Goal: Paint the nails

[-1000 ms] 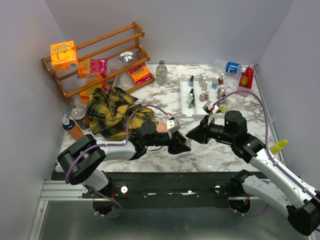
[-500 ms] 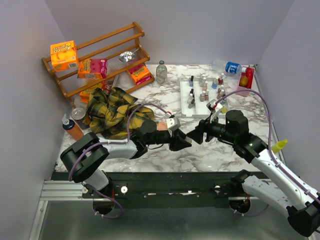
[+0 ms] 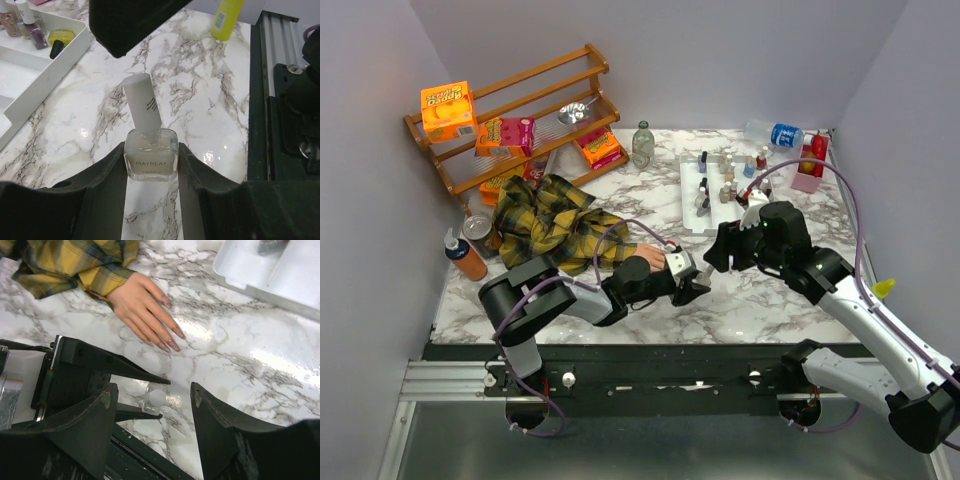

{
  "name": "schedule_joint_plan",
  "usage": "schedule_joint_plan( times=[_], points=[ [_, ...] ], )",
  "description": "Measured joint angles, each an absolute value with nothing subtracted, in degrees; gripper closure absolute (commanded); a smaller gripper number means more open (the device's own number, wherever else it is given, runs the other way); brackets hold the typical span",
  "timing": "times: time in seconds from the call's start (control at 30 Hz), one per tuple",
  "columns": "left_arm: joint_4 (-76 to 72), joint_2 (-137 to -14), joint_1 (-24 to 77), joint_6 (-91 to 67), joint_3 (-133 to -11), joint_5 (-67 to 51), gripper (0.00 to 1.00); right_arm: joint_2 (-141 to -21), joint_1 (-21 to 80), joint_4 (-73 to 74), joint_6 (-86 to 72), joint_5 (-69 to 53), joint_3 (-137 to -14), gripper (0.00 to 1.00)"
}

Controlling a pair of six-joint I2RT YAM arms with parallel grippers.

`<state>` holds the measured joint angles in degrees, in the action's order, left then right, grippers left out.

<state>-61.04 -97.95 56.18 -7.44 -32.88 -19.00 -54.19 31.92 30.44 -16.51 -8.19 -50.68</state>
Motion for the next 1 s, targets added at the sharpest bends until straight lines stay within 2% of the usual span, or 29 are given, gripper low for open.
schedule_joint_plan(
  times=[0.37, 1.0],
  points=[
    [-72.25, -108.75, 58.17, -5.04, -32.88, -6.11, 0.96, -55.88, 31.11, 34.5, -18.59, -5.48, -49.63, 0.36],
    [-74.17, -115.94, 61.01, -2.74, -34.3, -4.27, 0.97, -61.93, 31.11, 29.61, -22.57, -5.13, -42.76, 0.42]
  ],
)
